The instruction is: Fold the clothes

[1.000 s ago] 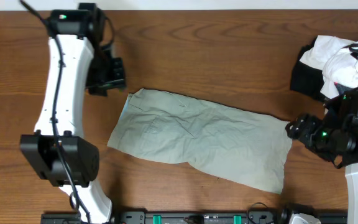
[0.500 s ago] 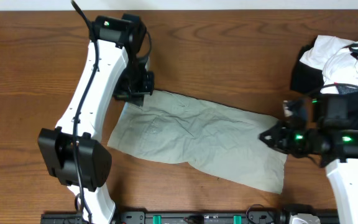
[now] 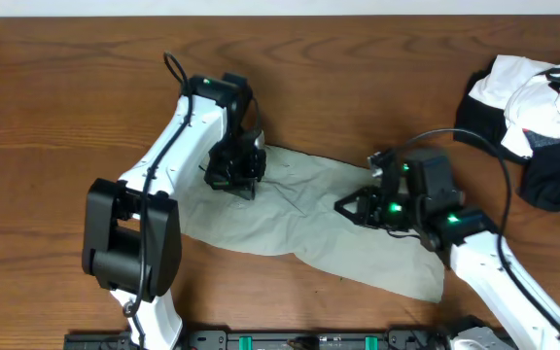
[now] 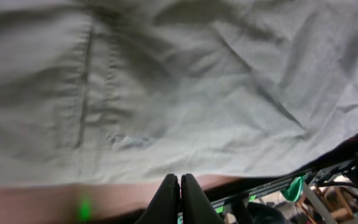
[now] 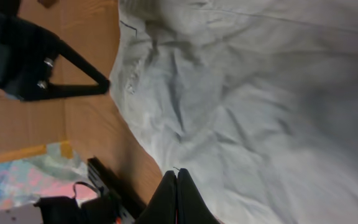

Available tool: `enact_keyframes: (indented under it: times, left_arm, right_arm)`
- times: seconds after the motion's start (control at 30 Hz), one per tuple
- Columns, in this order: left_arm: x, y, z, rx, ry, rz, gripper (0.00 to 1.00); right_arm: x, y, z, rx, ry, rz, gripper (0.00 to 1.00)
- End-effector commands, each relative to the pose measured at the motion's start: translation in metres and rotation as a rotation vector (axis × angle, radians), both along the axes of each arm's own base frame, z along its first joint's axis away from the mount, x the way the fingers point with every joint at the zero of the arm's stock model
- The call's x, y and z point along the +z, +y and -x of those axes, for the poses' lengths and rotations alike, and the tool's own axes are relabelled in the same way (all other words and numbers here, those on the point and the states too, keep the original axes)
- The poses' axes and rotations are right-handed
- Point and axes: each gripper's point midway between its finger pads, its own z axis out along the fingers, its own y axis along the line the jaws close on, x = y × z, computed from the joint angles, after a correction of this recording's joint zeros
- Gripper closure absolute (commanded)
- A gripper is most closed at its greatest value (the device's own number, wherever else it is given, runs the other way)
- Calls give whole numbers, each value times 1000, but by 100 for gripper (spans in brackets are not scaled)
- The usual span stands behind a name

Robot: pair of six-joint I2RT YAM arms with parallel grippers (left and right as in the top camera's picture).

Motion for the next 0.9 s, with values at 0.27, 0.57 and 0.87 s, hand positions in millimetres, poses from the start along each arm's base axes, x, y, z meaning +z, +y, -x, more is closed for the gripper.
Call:
enact_keyframes:
  times: [0.27,0.57,0.87]
  left_arm:
    - [-37,-4,10,19,9,38,93]
    - [-53,17,5,10,-32,-53,89]
    - [-65,46,-12,115,-63,-54,87]
  right_arm:
    - [-70,9,8,-60,260,86,99]
    - [-103,-3,21,-80,374,175,97]
    - [-125,-53,36,-155,446,386,90]
